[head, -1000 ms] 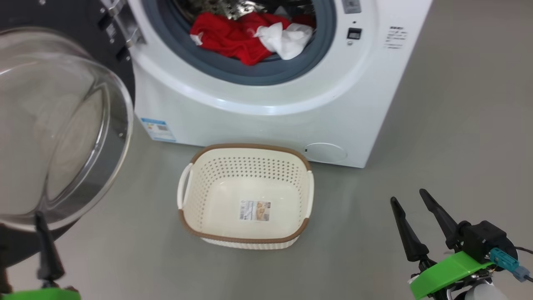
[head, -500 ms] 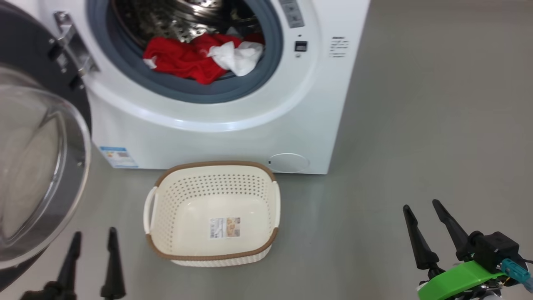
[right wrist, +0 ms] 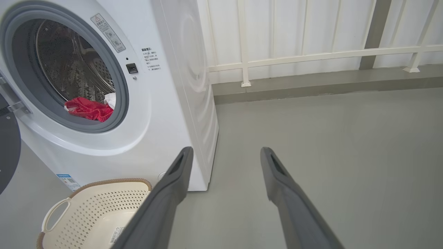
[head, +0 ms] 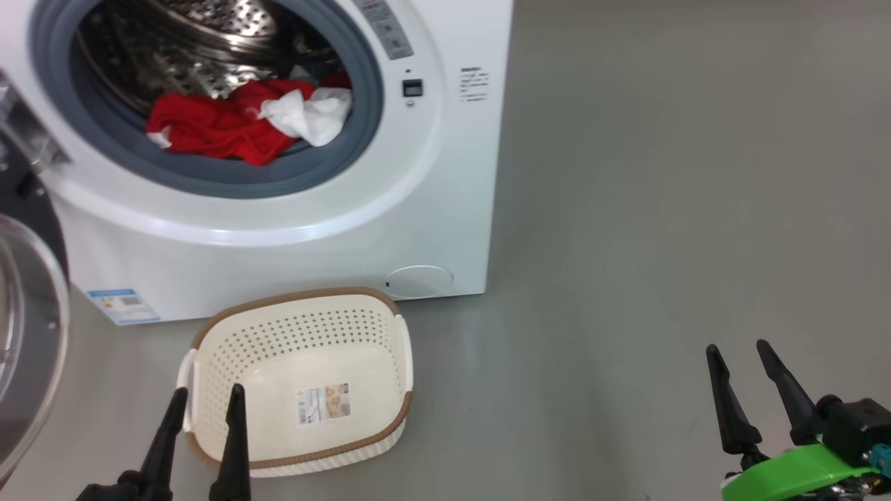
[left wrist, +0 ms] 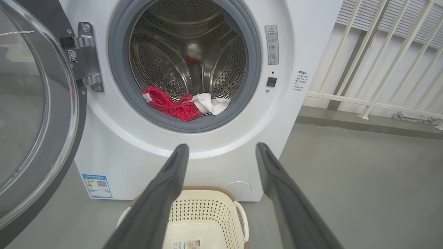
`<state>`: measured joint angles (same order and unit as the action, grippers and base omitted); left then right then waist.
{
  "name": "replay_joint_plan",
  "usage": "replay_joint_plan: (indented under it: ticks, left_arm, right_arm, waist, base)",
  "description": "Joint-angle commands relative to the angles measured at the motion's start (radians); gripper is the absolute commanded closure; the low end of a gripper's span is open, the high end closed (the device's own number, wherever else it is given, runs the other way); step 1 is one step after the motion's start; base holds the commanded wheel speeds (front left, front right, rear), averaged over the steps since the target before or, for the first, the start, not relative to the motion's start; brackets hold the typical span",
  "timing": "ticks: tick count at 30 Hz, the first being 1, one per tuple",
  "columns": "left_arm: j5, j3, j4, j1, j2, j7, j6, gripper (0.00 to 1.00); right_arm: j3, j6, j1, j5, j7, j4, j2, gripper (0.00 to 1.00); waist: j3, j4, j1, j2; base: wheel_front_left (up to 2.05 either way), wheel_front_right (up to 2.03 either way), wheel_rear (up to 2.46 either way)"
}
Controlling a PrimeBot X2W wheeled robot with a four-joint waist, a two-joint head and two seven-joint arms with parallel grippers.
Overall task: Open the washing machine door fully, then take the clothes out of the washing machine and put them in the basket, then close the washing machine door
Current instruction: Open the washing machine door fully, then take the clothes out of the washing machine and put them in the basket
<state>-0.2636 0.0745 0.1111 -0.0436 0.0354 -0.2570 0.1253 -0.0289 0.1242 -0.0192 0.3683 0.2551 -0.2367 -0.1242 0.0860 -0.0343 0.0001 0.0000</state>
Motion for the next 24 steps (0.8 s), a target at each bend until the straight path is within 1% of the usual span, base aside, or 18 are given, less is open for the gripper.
replay_joint_plan:
  ticks: [1, 9, 24]
  left_arm:
    - [-0.005, 0.026, -0.025, 0.008, 0.015, -0.005, 0.005, 0.0]
    - [-0.024, 0.019, -0.016, 0.022, 0.015, -0.005, 0.005, 0.0]
    - [-0.021, 0.019, -0.034, 0.036, 0.015, -0.005, 0.005, 0.0]
  right_arm:
    - [0.011, 0.007, -0.002, 0.002, 0.007, 0.028, -0.013, 0.0]
    - [-0.01, 0.007, -0.008, 0.005, 0.007, 0.044, -0.008, 0.0]
    - [0.002, 0.007, 0.004, 0.005, 0.007, 0.054, -0.003, 0.0]
  waist:
    - [-0.004, -0.021, 0.0, 0.0]
    - [0.009, -0.035, 0.0, 0.0]
    - [0.021, -0.025, 0.0, 0.0]
  base:
    - [0.0, 0.0, 0.0]
    - [0.0, 0.0, 0.0]
    - [0.0, 0.0, 0.0]
